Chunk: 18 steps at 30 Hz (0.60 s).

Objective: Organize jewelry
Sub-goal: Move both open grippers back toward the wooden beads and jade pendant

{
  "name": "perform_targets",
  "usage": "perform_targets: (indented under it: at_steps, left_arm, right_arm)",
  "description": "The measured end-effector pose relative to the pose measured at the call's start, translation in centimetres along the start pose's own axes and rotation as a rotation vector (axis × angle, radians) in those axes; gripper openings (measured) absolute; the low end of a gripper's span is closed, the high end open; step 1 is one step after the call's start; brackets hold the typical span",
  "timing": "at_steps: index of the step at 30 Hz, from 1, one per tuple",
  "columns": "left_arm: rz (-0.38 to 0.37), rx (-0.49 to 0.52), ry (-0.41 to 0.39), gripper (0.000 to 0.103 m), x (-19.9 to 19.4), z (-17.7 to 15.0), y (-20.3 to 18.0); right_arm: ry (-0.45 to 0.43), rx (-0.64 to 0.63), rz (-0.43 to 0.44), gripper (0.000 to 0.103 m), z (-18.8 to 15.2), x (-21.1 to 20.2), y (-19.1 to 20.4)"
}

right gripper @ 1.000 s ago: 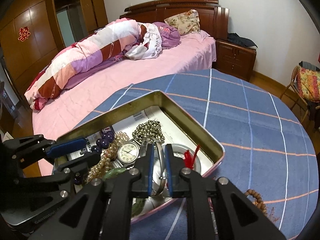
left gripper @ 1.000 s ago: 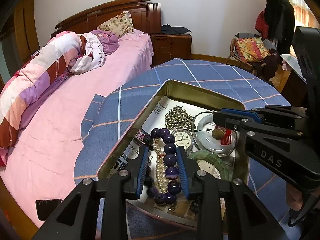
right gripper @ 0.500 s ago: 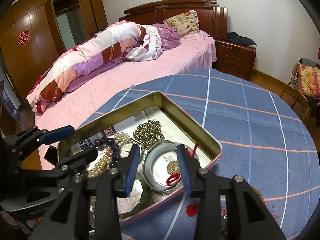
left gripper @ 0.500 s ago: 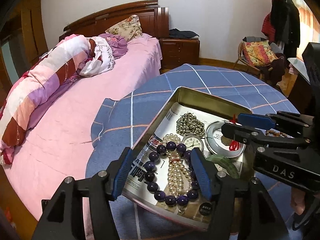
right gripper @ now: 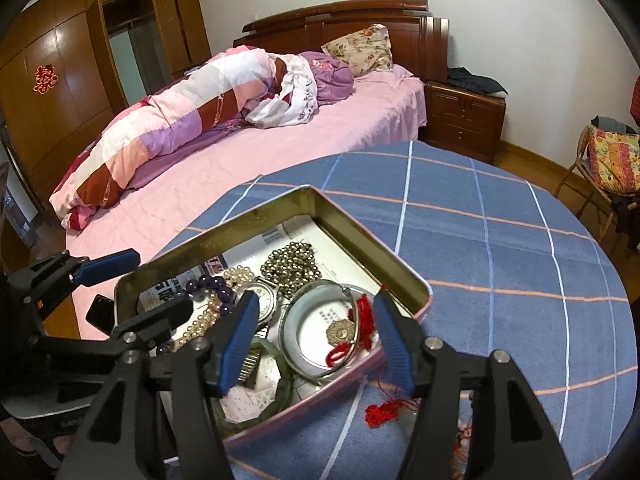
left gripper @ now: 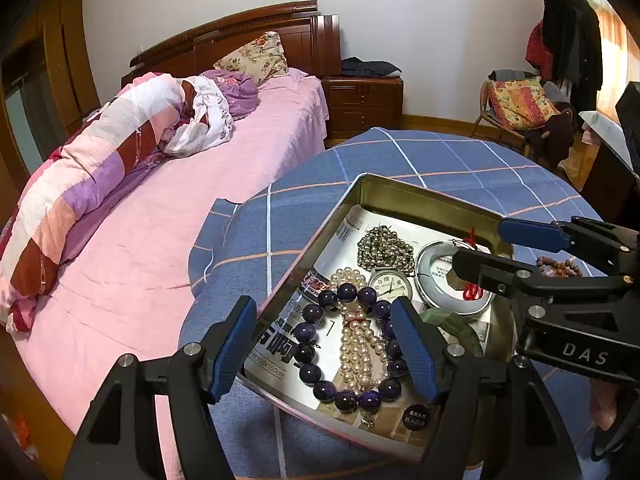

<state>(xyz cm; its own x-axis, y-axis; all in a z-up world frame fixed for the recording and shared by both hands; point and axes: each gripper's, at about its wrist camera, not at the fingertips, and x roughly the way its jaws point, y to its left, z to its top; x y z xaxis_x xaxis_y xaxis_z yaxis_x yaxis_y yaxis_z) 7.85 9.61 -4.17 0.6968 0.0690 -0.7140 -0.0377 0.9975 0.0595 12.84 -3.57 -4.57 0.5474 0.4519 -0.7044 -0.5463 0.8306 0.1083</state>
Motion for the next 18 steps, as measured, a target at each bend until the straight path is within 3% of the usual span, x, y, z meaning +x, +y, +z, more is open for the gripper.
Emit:
perform_targets:
  at_steps: [4,18]
  left_arm:
    - [0.005,0.004,-0.006,0.070,-0.2,0.1,-0.1]
    - [0.040,0.017,-0.014,0.071,-0.8,-0.2,-1.0]
  right_arm:
    - [-0.015,0.015,0.001,0.071,-0.3,-0.7,-0.5]
    - [-0.032,0.030,-0.007,0.080,-2.0,-3.3,-1.7]
